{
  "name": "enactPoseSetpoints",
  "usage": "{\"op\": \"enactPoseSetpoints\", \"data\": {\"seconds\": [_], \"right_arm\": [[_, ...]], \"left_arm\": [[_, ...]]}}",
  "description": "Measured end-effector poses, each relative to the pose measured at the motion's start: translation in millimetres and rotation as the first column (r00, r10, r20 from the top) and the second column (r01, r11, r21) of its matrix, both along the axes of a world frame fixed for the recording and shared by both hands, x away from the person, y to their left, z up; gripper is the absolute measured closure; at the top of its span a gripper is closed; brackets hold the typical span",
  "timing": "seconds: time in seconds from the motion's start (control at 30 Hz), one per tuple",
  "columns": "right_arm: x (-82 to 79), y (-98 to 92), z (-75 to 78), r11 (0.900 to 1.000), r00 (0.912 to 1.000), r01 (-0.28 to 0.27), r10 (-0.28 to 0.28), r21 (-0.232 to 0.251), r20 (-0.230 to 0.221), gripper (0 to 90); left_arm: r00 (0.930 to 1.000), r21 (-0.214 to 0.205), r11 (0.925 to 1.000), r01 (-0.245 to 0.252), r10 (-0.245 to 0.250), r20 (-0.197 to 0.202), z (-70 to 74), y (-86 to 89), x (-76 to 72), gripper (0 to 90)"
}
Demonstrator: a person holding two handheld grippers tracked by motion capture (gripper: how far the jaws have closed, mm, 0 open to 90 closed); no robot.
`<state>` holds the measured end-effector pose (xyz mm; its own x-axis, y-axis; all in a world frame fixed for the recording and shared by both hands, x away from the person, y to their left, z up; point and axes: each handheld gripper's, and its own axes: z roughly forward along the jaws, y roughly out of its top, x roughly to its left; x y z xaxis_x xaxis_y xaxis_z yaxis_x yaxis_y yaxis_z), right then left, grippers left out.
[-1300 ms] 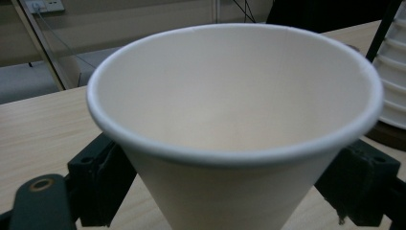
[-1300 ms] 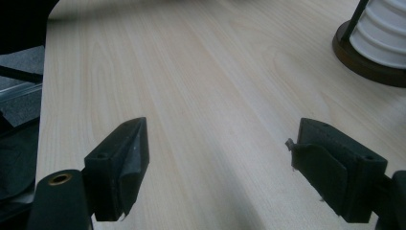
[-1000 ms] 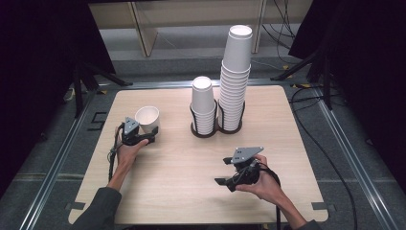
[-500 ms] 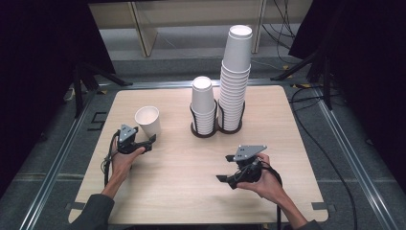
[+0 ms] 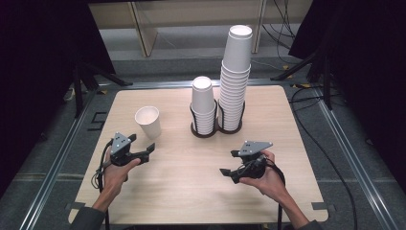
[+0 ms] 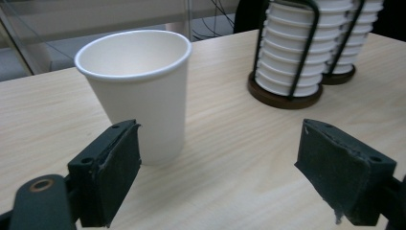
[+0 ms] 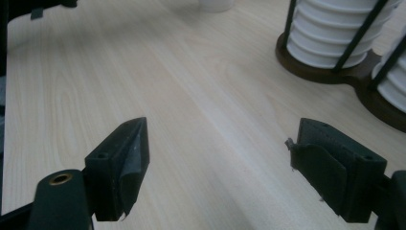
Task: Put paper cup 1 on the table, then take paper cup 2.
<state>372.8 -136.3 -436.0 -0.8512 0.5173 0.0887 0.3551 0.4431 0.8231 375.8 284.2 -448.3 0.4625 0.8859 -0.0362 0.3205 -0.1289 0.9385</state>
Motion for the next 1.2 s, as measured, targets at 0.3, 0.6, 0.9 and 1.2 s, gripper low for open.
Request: {"op": "enactPoseSetpoints", "data": {"seconds": [0.3, 0.6, 0.9, 1.2], "right_arm": [[9.9, -14.0, 16.8, 0.9908, 0.9939, 0.11, -0.11, 0.079, -0.001, 20.7], [26.8, -31.3, 41.3, 0.9672, 0.9755, 0.206, -0.215, 0.148, 0.047, 20.3], [47.9, -42.6, 65.5, 0.941, 0.958, 0.264, -0.281, 0.211, 0.055, 18.0], [62.2, -47.1, 98.1, 0.9301, 0.949, 0.276, -0.304, 0.243, 0.085, 15.8]], "left_arm": [[0.9975, -0.031, 0.9978, 0.058, -0.059, -0.039, -2.9, -14.1, -29.4, 14.4], [0.9946, -0.029, 0.9961, 0.084, -0.085, -0.059, -10.3, -17.8, -57.1, 14.4], [0.9921, -0.038, 0.994, 0.102, -0.105, -0.069, -14.1, -18.1, -74.3, 14.4], [0.9908, -0.028, 0.9929, 0.116, -0.117, -0.068, -18.4, -18.1, -76.1, 14.4]]}}
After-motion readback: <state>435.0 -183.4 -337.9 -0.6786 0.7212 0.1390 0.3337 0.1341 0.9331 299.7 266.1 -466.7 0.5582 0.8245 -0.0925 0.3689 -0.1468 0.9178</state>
